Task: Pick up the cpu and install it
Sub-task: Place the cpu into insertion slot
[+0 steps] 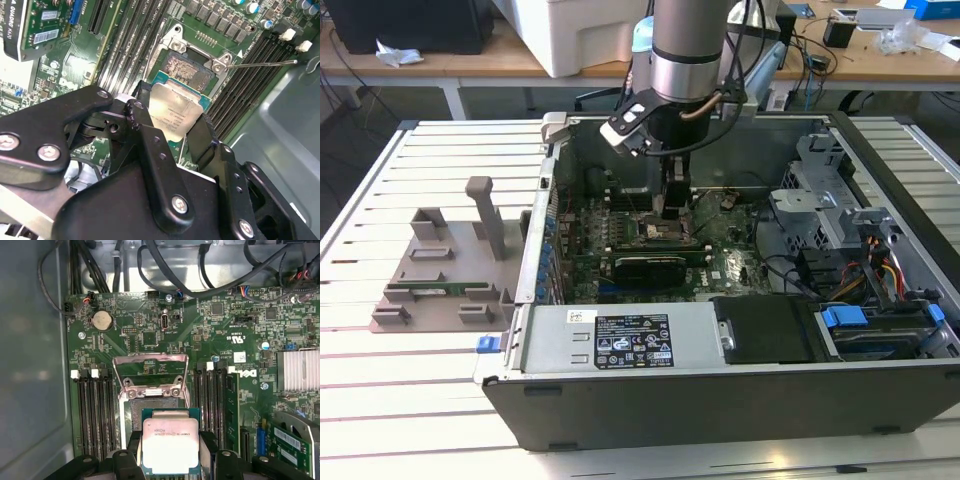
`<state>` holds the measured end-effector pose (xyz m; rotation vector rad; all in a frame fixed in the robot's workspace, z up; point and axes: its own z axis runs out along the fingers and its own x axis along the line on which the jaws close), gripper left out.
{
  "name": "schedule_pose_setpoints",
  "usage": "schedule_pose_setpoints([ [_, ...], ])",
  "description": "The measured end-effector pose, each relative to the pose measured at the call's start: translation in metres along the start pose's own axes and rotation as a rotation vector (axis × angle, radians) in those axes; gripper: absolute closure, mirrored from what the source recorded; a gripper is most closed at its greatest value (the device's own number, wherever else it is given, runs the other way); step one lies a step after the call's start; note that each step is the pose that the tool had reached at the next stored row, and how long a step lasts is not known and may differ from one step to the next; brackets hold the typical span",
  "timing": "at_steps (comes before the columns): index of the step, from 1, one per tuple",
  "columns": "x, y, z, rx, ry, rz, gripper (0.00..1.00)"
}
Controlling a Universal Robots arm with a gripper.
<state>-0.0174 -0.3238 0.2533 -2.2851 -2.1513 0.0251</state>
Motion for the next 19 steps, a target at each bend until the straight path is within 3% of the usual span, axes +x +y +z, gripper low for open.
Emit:
schedule_pose_setpoints([
  [8, 0.0012, 0.0, 0.0123, 0.0, 0.0, 0.0, 0.46],
  [14, 0.0055, -0.0002, 0.0264, 0.0, -0.0005, -0.001, 0.46],
  [19, 0.0069, -0.0016, 0.0339, -0.0004, -0.001, -0.04, 0.46],
])
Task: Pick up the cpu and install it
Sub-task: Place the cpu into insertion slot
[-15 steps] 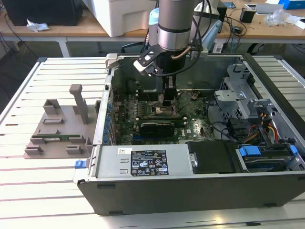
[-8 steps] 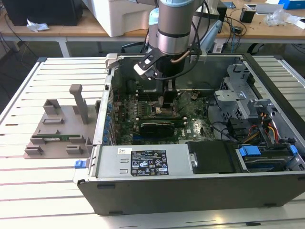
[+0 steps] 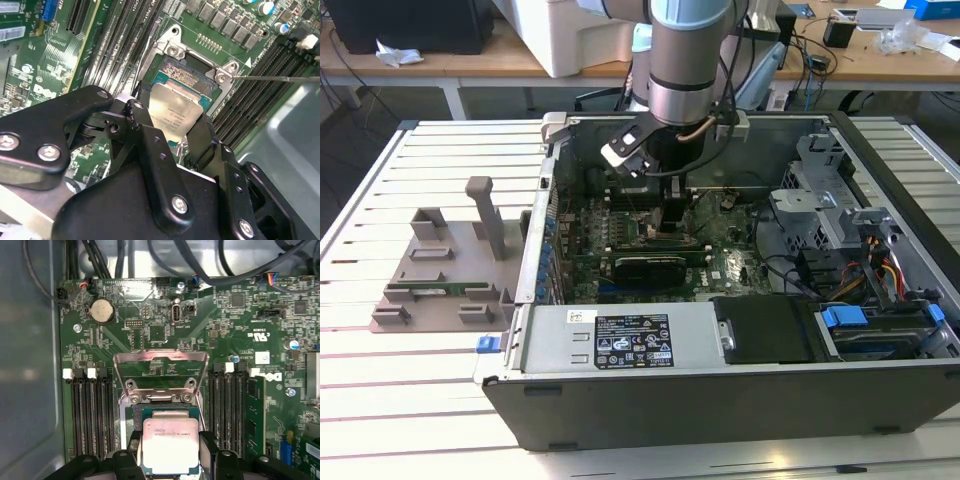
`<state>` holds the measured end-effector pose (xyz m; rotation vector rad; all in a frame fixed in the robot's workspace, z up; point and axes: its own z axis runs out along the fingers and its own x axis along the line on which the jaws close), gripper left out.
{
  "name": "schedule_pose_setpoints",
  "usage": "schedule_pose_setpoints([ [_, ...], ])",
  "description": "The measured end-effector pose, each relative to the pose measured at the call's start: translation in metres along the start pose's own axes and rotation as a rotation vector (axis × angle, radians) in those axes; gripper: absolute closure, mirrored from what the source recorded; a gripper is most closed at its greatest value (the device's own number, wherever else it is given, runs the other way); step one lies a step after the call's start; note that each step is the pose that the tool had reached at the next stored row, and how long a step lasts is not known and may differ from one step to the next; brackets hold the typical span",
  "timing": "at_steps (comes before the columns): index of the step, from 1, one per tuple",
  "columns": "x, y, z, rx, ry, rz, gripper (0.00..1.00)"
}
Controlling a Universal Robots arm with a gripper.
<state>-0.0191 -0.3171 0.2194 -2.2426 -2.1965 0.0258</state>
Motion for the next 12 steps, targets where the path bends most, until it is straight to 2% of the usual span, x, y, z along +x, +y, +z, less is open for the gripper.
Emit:
schedule_pose_setpoints([
  [4, 0.0039, -0.0011, 0.0075, -0.0002, -0.0001, -0.011, 0.46],
  [6, 0.0045, -0.0042, 0.0112, -0.0002, -0.0001, -0.011, 0.46],
  [12, 0.0045, -0.0044, 0.0157, -0.0001, -0.0002, -0.006, 0.46],
])
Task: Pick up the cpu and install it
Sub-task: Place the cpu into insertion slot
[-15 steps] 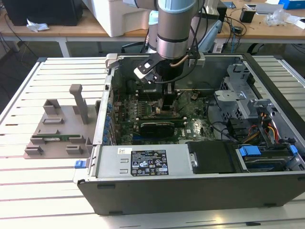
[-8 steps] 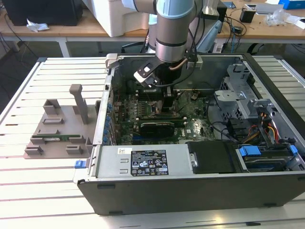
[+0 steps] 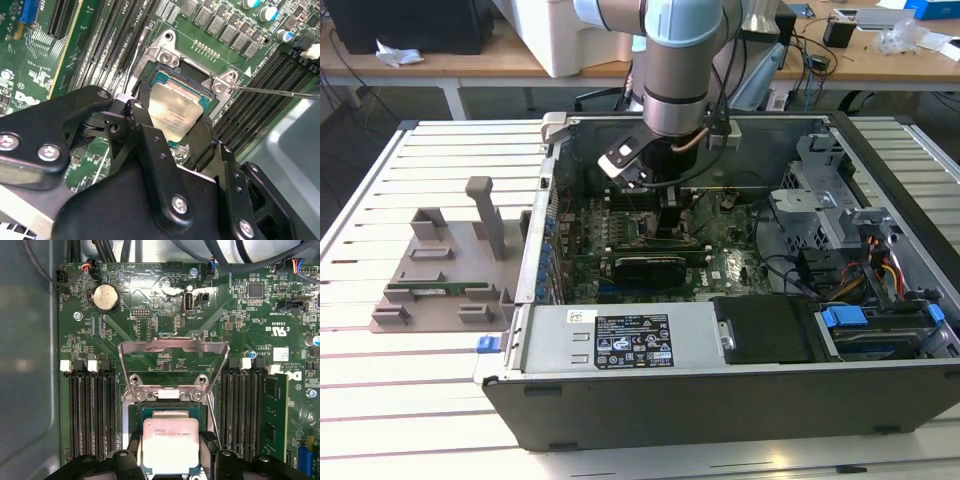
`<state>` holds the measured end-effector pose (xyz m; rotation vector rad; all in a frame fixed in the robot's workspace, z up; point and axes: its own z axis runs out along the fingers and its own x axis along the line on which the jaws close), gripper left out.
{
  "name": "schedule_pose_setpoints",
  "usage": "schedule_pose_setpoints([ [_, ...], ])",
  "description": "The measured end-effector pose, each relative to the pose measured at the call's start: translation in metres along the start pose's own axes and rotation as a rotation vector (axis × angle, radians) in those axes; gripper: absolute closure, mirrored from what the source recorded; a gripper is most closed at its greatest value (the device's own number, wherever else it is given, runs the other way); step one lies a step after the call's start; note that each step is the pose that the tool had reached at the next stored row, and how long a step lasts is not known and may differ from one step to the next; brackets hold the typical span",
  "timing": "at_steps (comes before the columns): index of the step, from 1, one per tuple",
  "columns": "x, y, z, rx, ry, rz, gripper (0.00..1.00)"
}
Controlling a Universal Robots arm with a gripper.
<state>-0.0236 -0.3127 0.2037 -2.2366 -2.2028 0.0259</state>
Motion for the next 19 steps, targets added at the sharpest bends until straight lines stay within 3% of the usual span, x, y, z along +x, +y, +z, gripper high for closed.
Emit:
schedule_pose_setpoints([
  [11, 0.0001, 0.0002, 0.0049, -0.0002, 0.0004, 0.002, 0.46],
  [13, 0.0001, 0.0002, 0.0049, 0.0, 0.0001, 0.002, 0.38],
  [16, 0.0001, 0.0002, 0.0049, 0.0, 0.0001, 0.002, 0.38],
  [19, 0.0, 0.0001, -0.0025, 0.0, 0.0001, 0.002, 0.38],
])
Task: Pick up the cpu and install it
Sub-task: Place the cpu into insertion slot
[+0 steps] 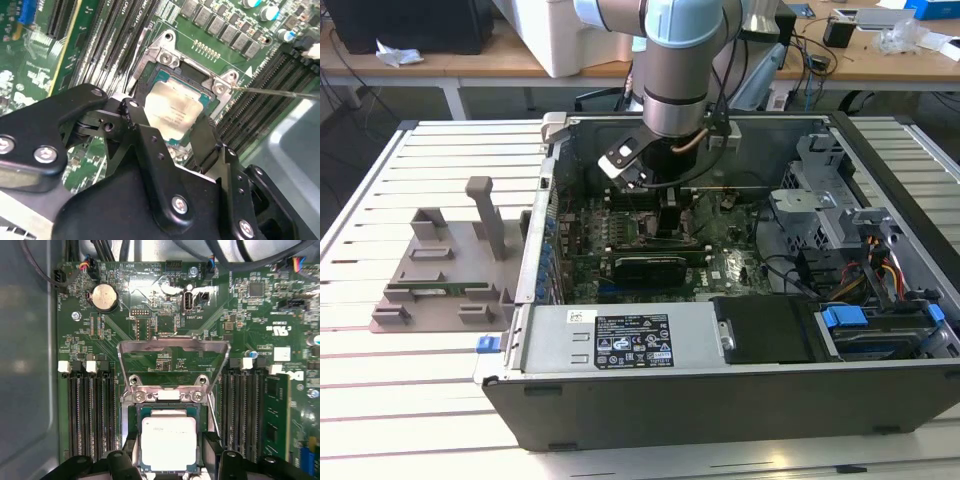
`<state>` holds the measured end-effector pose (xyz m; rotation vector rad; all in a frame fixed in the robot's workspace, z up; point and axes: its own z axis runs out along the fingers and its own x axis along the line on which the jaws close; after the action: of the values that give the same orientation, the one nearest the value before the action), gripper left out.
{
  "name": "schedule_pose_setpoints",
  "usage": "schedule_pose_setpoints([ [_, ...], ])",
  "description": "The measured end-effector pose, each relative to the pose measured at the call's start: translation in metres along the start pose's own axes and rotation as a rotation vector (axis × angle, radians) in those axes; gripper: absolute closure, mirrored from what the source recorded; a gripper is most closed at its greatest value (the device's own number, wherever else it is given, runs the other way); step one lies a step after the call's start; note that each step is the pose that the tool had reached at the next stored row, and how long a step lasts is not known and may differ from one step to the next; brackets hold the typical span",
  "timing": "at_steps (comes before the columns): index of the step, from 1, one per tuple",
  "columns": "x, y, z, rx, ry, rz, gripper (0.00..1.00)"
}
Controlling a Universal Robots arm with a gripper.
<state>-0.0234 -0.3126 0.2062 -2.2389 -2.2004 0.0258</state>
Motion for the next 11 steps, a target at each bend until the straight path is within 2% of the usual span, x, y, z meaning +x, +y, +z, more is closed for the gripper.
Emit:
schedule_pose_setpoints([
  [3, 0.0005, 0.0, -0.0025, -0.0002, 0.0002, 0.0, 0.4],
  [4, 0.0005, -0.0001, -0.0026, -0.0002, 0.0002, 0.0, 0.53],
  [5, 0.0005, -0.0001, -0.0027, -0.0002, 0.0001, 0.0, 0.53],
  [7, 0.0005, -0.0001, -0.0027, -0.0001, 0.0, 0.0, 0.65],
  [8, 0.0005, -0.0001, -0.0027, -0.0001, -0.0001, 0.0, 0.76],
  [9, 0.0005, -0.0002, -0.0028, -0.0001, -0.0002, 0.0, 0.83],
  [10, 0.0005, -0.0002, -0.0028, -0.0001, -0.0004, 0.0, 0.83],
  [11, 0.0005, -0.0002, -0.0026, -0.0001, -0.0004, 0.0, 0.89],
])
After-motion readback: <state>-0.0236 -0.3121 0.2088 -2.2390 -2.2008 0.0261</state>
